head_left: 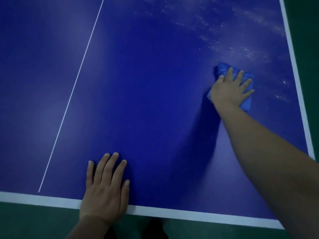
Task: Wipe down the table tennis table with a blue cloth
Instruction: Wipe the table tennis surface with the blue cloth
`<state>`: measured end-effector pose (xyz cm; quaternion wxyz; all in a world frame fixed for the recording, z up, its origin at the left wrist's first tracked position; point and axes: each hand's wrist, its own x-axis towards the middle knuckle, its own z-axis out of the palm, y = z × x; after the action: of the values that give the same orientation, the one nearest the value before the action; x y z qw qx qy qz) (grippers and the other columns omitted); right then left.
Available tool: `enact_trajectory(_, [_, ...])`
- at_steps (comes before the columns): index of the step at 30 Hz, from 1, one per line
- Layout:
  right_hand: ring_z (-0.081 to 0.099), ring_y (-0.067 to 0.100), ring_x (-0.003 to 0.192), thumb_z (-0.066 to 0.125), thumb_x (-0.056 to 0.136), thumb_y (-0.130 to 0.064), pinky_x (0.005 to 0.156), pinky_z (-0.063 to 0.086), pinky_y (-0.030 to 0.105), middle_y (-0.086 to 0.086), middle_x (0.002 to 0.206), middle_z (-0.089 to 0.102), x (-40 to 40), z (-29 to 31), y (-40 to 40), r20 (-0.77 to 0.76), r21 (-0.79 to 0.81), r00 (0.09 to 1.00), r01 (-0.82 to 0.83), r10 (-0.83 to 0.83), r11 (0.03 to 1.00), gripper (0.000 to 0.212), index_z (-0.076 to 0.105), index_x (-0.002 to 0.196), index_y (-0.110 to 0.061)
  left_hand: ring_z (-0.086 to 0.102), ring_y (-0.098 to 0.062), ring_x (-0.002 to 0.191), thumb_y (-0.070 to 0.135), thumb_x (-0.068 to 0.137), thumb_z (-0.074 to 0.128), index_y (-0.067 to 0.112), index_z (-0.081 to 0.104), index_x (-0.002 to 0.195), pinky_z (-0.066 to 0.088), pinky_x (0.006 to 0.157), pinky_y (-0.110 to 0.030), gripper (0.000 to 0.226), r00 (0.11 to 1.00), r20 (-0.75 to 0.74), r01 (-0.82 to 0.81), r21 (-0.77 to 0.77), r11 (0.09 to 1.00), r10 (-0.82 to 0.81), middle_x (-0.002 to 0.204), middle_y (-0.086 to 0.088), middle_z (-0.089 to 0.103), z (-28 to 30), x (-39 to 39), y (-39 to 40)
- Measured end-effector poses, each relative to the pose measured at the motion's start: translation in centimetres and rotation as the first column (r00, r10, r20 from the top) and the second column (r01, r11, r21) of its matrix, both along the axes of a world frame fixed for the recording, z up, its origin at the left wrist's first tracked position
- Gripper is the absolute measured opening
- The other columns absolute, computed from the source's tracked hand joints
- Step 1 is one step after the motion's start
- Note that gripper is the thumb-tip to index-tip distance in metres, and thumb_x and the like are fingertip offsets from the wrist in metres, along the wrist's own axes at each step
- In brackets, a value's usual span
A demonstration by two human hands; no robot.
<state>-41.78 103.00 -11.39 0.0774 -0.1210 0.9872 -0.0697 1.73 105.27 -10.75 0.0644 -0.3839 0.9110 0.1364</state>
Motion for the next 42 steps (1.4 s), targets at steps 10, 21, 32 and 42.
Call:
enact_trajectory(10, [0.004,0.033,0.152,0.023,0.104,-0.046,0.117,0.003,0.063,-0.002,0.167,0.009,0.0,-0.2,-3.7,-0.07,0.063,0.94,-0.331,0.335,0.942,0.055,0.018,0.157,-0.035,0.034,-0.036,0.141,0.047,0.102,0.013,0.002,0.058,0.13,0.019,0.113,-0.065,0.069,0.999,-0.034,0.004,-0.034,0.999,-0.005,0.147,-0.019,0.045,-0.2,0.0,0.1])
enact_trajectory(21, [0.004,0.03,0.153,0.018,0.1,-0.053,0.119,0.001,0.058,-0.004,0.166,0.012,7.5,-1.3,-3.3,-0.044,0.044,0.722,-0.689,0.691,0.723,0.058,0.02,0.156,-0.036,0.031,-0.035,0.142,0.048,0.101,0.01,0.002,0.056,0.133,0.017,0.115,-0.063,0.072,1.0,0.006,-0.002,-0.037,0.999,0.002,0.148,-0.019,0.044,-0.3,-0.1,0.2])
enact_trajectory(32, [0.021,0.039,0.149,0.03,0.1,-0.044,0.113,0.02,0.067,0.006,0.162,0.028,2.0,0.2,9.6,-0.089,0.07,0.646,-0.755,0.758,0.652,0.054,0.039,0.15,-0.028,0.031,-0.036,0.141,0.047,0.101,0.011,0.003,0.056,0.133,0.012,0.117,-0.06,0.071,1.0,-0.023,-0.01,-0.067,0.998,0.008,0.147,-0.018,0.043,-0.5,0.0,0.3])
enact_trajectory(42, [0.024,0.038,0.148,0.027,0.097,-0.048,0.115,0.016,0.06,0.005,0.16,0.033,3.4,0.9,10.9,-0.063,0.056,0.567,-0.819,0.821,0.57,0.057,0.041,0.149,-0.029,0.029,-0.035,0.142,0.039,0.094,0.031,0.004,0.055,0.134,0.013,0.117,-0.061,0.058,0.999,-0.046,0.001,-0.083,0.997,-0.005,0.148,-0.018,0.042,-0.6,0.2,0.4])
